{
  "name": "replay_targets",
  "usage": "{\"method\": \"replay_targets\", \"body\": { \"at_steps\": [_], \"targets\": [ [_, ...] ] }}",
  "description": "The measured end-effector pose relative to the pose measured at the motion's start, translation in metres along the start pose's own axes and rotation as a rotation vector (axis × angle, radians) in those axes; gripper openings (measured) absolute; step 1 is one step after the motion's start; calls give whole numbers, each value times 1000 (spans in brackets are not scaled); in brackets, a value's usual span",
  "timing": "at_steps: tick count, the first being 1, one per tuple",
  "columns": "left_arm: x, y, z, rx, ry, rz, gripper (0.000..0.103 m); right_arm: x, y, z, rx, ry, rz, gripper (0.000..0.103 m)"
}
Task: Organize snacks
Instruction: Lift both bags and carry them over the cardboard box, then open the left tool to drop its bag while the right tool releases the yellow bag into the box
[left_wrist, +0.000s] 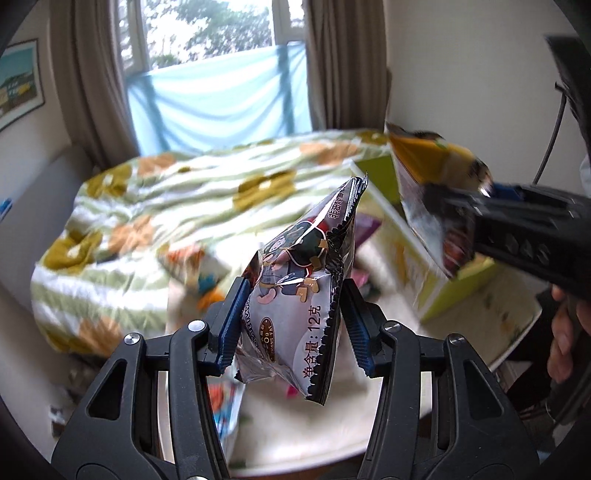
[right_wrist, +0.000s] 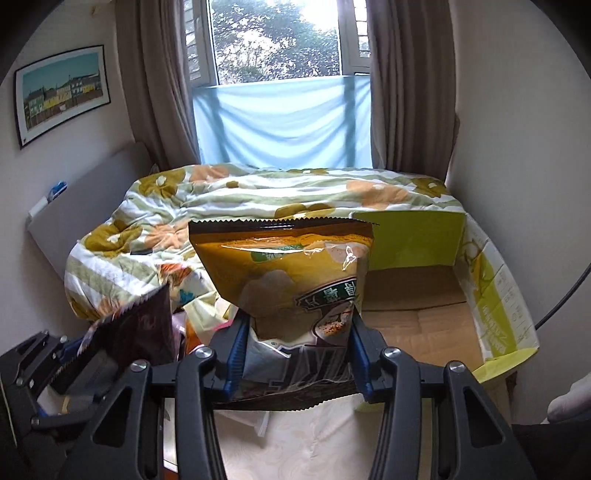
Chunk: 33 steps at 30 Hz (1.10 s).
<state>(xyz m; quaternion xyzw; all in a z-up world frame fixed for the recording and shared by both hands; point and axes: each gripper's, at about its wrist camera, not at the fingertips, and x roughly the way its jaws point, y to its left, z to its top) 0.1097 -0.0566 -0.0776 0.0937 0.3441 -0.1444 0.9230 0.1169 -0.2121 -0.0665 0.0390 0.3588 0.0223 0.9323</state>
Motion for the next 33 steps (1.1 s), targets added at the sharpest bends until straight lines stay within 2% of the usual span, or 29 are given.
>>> {"method": "replay_targets", "body": {
  "at_steps": [4,13,18,25,27,28,29,31,33],
  "targets": [
    [16,-18,43,22,-38,-33,47,-5,-29,19,5,-16,-40,44],
    [78,-90,134,-3,-55,-71,47,15,-121,57,62,5,-42,44],
    [141,-138,169,-23,14,-102,47,37,-176,73,62,35,-29,44],
    [224,-187,188,-60,150,-104,48,76,-237,85,64,107,8,44],
    [242,-194,187,-64,179,-111,53,85,-244,85,61,128,18,44],
    [251,-195,185,-67,193,-109,60,91,-248,84,59,141,25,44],
    [256,-197,184,-70,206,-103,80,97,-252,82,58,154,33,44],
    [262,-200,180,-83,218,-92,99,107,-260,79,66,178,59,44],
    [262,-197,174,-95,222,-84,100,113,-264,76,76,196,84,44]
  ]
}}
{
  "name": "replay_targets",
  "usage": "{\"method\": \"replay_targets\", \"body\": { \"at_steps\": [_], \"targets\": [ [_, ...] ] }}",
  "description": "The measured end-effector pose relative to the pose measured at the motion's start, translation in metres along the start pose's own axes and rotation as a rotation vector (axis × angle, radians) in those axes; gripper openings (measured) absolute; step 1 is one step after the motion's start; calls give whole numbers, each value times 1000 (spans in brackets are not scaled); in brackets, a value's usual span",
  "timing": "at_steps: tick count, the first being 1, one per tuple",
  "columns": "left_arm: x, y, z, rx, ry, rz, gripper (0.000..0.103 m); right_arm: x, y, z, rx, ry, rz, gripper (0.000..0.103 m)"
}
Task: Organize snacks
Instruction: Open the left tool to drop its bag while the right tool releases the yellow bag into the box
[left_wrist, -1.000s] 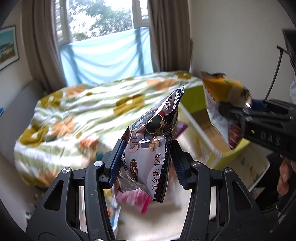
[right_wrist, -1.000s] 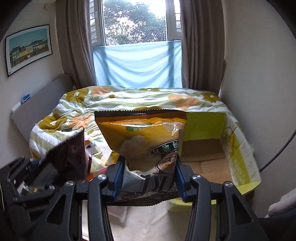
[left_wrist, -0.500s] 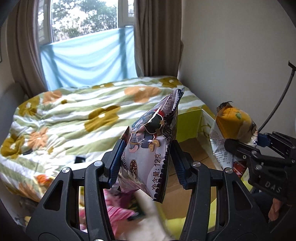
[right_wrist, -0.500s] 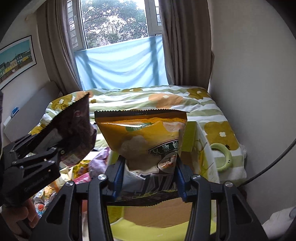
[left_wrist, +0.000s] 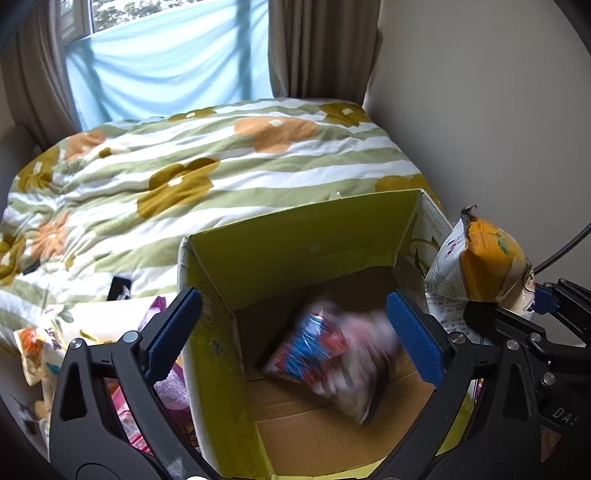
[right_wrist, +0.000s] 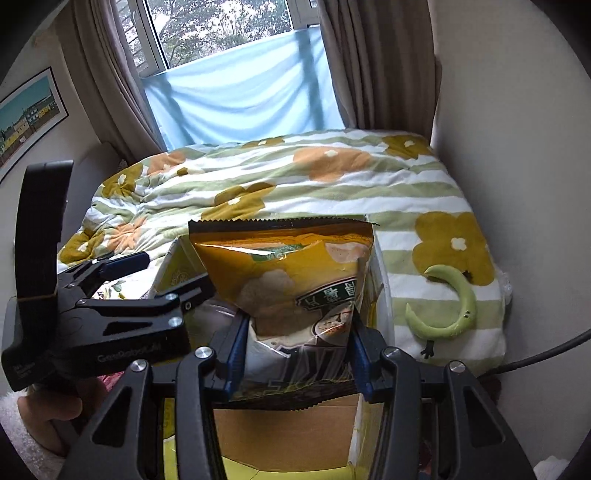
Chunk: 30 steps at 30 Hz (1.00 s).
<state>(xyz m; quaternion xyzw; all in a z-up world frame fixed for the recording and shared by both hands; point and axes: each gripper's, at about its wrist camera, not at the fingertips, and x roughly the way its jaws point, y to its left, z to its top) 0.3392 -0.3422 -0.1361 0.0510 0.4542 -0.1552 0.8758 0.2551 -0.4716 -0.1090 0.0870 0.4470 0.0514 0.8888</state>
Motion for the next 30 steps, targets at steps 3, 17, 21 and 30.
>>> {"method": "replay_targets", "body": {
  "at_steps": [3,17,21,30],
  "targets": [
    [0,5,-8,-7,38,45,100,5,-2,-3,-3,19,19,44],
    [-56,17,-31,-24,-11,155,100,8,-2,16,-61,59,47,45],
    [-62,21,-34,-17,-9,190,100,23,-1,23,-78,89,58,45],
    [-74,25,-40,-28,-12,197,100,24,-6,17,-86,25,32,102]
  ]
}}
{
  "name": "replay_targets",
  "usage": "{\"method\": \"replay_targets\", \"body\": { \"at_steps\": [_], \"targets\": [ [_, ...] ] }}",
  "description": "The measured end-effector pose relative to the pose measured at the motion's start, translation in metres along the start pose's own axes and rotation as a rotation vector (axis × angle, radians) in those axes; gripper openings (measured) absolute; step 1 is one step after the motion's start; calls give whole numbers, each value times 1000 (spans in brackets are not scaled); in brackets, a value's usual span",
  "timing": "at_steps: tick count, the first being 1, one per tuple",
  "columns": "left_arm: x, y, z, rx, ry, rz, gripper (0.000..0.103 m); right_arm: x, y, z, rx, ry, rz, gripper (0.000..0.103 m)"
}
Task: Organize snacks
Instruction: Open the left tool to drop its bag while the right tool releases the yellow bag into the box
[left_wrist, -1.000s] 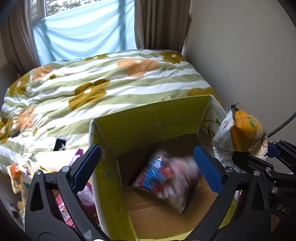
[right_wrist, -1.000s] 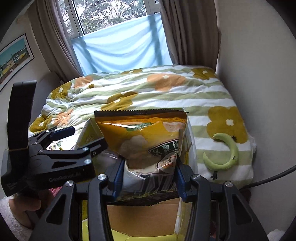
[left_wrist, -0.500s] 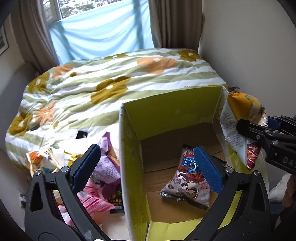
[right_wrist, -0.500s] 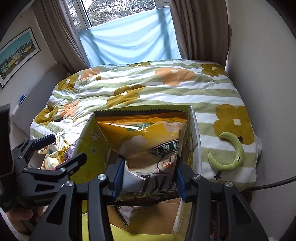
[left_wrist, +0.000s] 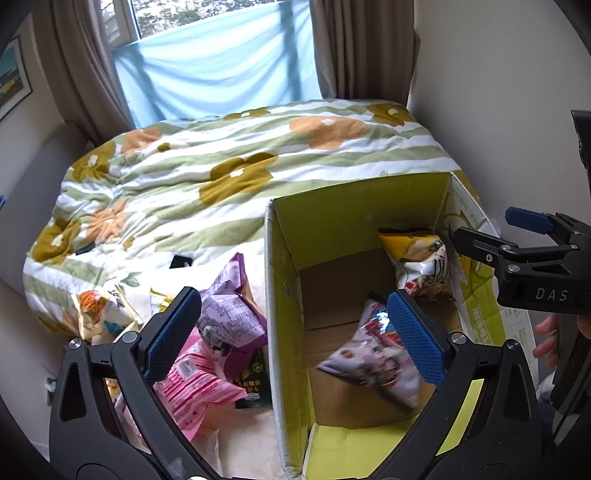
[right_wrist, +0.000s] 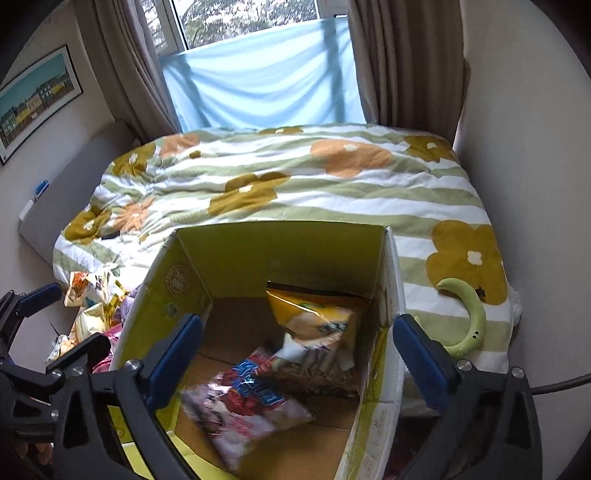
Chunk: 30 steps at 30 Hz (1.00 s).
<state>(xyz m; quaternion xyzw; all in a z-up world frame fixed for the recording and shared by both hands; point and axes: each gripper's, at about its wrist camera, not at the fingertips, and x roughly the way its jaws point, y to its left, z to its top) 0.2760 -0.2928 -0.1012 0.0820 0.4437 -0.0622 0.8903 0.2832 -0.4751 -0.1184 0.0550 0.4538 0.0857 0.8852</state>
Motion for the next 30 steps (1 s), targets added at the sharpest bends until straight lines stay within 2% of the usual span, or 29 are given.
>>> {"method": "replay_targets", "body": {
  "at_steps": [8,15,22,30],
  "targets": [
    [-18,-1,-2,1,-29,-7,100,-22,-3,-9,30,-12,-1,102],
    [-47,6,-7,4,-54,-1,100,-50,12,-10,21,-52,14,102],
    [-88,40,-28,-30,-90,-12,100,-85,44,-17,0,-105,43,102],
    [-135,110,-75,-49,-121,-11,100,-125,101,-41,15,-174,68,102]
  ]
}}
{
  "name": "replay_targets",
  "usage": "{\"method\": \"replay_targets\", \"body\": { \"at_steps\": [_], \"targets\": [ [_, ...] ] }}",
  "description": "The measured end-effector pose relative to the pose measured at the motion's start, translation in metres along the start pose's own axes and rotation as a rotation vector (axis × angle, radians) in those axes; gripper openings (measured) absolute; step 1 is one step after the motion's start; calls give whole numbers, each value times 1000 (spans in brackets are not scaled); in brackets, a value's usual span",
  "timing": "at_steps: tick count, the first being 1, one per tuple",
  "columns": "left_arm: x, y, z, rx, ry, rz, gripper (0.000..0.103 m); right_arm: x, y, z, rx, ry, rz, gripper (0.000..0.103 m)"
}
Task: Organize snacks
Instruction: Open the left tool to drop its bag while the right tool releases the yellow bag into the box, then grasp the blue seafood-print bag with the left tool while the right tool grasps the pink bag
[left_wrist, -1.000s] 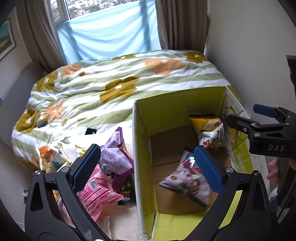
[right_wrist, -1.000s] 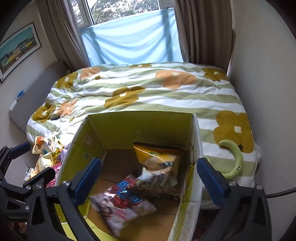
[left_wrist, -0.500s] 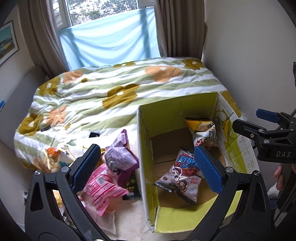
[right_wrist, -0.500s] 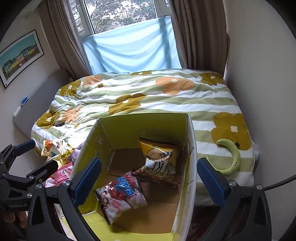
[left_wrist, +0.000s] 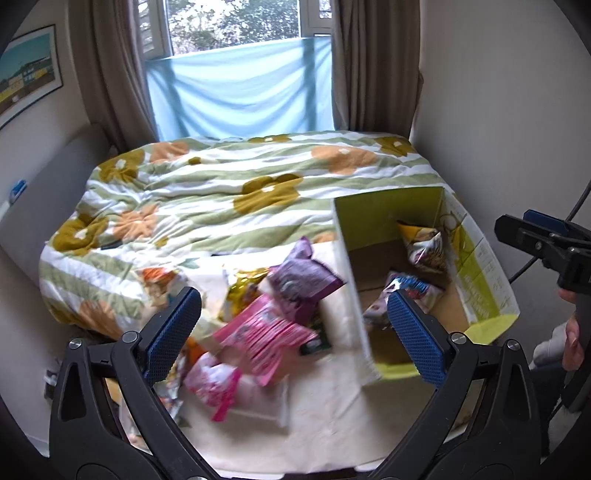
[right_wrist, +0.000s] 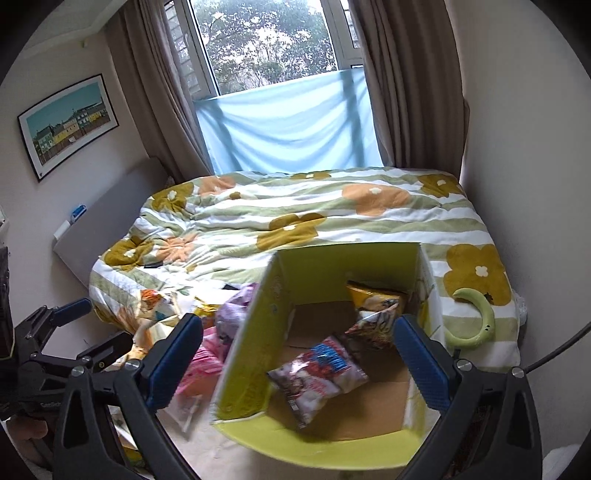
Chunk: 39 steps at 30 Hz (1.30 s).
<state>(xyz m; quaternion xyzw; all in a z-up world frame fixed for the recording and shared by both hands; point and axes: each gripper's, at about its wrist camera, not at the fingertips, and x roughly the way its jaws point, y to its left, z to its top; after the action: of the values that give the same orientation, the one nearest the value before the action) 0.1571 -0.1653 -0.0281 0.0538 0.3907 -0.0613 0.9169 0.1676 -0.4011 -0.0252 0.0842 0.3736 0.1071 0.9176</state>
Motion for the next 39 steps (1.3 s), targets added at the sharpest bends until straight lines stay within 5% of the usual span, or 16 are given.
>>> {"method": "replay_targets", "body": {
  "at_steps": [10,19,26,39],
  "targets": [
    [-37,116,-65,-32,47,6,100,-10,102,-44,47,-23,22,103],
    [-24,178,-127,-47,114,-35,100,9,162,-100,82,33,-1,102],
    [12,198,-173,-56,187,-45,100,45,190,-137,84,102,27,102],
    [86,187,-217,-19,238,102,100,153,220,-154,-130,222,168,102]
  ]
}}
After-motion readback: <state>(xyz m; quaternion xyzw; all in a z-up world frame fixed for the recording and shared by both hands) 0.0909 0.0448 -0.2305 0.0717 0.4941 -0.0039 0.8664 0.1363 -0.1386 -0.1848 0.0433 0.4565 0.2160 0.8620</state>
